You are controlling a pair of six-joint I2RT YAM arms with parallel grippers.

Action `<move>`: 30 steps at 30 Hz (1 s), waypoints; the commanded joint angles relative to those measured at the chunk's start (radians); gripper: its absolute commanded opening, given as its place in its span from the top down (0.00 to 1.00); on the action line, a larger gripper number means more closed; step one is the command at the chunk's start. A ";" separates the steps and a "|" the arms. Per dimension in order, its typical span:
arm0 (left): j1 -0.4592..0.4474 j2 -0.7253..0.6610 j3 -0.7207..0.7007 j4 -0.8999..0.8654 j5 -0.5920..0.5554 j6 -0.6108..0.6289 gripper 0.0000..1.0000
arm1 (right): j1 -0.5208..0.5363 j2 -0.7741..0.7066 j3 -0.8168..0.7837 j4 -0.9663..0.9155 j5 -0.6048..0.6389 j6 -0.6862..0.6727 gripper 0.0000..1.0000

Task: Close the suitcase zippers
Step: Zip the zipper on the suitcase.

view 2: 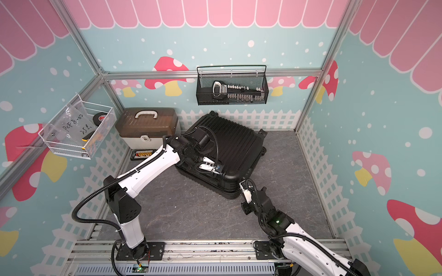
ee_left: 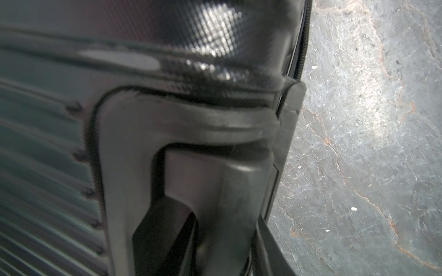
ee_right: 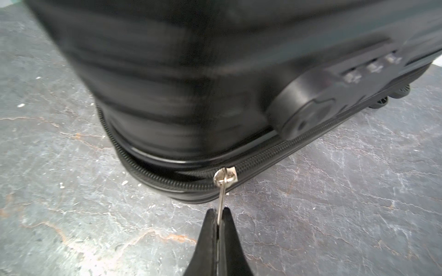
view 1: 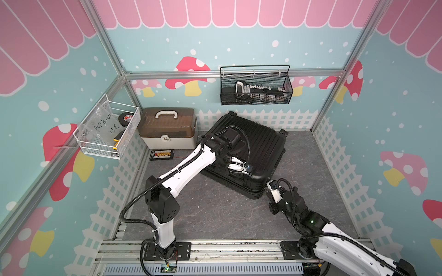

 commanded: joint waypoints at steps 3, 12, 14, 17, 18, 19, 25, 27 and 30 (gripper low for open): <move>0.002 0.005 0.121 0.127 -0.073 -0.111 0.82 | 0.009 -0.031 -0.005 0.045 -0.174 -0.040 1.00; -0.046 0.033 0.141 0.128 -0.104 -0.247 0.82 | 0.009 0.010 -0.004 0.109 -0.268 -0.055 1.00; -0.067 0.037 0.149 0.137 -0.107 -0.324 0.82 | 0.009 0.026 0.004 0.124 -0.273 -0.059 1.00; -0.104 0.038 0.150 0.169 -0.108 -0.436 0.82 | 0.009 0.052 0.011 0.134 -0.267 -0.067 1.00; -0.116 0.038 0.147 0.177 -0.109 -0.459 0.82 | 0.009 0.059 0.011 0.141 -0.268 -0.069 1.00; -0.131 0.040 0.143 0.183 -0.109 -0.489 0.82 | 0.009 0.064 0.008 0.153 -0.273 -0.069 1.00; -0.164 0.055 0.126 0.238 -0.111 -0.645 0.84 | 0.011 0.082 -0.014 0.223 -0.305 -0.098 1.00; -0.166 0.063 0.123 0.258 -0.102 -0.687 0.85 | 0.011 0.090 -0.022 0.247 -0.316 -0.118 1.00; -0.175 0.085 0.125 0.269 -0.112 -0.714 0.85 | 0.011 0.113 -0.020 0.272 -0.328 -0.147 1.00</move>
